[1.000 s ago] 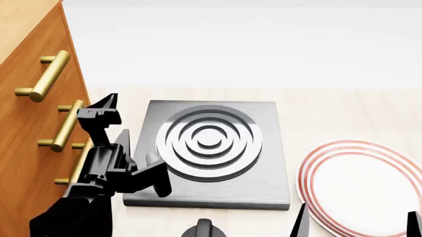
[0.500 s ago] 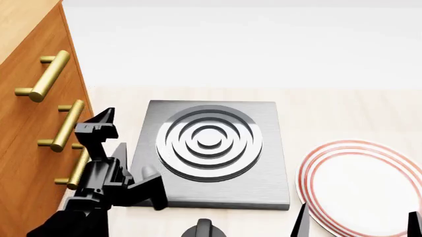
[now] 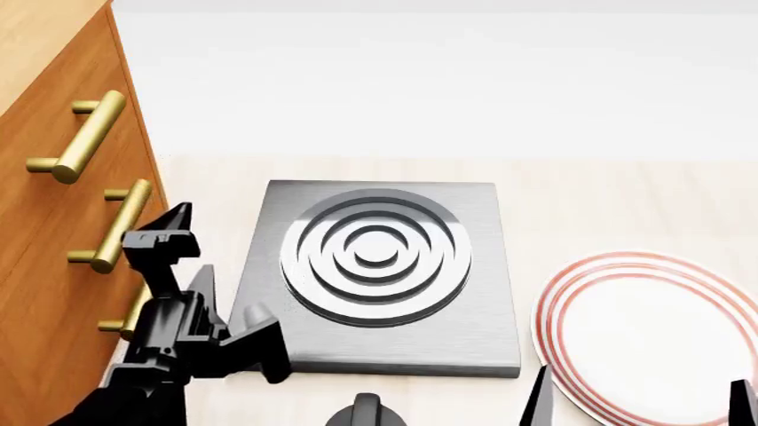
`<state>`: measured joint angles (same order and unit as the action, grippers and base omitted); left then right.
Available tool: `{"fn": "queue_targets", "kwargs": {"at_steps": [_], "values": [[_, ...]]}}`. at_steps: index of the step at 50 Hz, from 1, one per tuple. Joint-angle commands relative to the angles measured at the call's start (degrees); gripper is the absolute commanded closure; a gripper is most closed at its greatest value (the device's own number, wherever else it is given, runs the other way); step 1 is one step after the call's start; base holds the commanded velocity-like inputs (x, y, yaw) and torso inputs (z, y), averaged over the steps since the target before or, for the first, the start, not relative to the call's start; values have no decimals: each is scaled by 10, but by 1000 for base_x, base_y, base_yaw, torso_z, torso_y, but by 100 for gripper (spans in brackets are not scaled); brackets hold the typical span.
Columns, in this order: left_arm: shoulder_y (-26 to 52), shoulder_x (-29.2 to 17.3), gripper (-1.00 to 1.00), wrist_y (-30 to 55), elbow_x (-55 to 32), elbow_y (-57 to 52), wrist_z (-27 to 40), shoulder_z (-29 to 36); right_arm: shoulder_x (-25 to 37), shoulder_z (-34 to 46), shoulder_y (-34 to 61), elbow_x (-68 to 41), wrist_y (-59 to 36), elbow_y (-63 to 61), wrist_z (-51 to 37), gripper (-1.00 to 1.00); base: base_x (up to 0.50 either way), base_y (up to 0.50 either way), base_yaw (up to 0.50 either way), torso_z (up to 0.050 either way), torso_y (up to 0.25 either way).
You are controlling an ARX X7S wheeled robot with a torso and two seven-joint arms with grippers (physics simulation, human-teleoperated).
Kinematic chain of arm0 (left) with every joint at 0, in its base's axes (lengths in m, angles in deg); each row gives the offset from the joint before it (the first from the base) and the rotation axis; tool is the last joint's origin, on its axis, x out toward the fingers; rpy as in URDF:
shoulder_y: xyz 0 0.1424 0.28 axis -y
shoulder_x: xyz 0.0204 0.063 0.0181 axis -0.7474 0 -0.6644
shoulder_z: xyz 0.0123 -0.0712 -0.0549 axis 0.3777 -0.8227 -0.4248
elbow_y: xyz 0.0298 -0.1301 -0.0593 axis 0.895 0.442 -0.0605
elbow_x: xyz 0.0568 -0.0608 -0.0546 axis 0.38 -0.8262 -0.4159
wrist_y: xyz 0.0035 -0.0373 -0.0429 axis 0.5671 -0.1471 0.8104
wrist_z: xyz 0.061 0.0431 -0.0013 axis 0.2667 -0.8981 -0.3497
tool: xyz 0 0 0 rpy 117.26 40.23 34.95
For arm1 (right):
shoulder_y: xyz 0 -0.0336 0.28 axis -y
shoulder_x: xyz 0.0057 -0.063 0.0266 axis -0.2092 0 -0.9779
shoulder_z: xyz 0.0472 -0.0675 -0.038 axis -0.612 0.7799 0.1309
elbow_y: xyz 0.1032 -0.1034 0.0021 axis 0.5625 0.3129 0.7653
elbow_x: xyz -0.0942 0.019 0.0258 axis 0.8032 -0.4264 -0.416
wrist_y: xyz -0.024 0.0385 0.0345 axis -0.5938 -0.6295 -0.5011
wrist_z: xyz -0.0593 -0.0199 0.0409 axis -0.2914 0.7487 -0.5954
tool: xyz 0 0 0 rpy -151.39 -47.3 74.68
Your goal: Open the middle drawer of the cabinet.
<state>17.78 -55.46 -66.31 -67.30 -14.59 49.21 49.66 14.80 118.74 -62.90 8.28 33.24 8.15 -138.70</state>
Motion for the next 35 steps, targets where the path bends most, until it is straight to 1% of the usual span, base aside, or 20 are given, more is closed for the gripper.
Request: {"fn": "queue_targets", "kwargs": {"at_steps": [1,35], "values": [[-4,-3,-100,8,5,1,2,-1,0,-2,-3,1,1,0,1,-100,0,0,0,0,0],[-7,-22,-100,31,4,1,9,-16,-4,-7,-6,0,-4,0,8,-100,0,0,0,0,0]]}}
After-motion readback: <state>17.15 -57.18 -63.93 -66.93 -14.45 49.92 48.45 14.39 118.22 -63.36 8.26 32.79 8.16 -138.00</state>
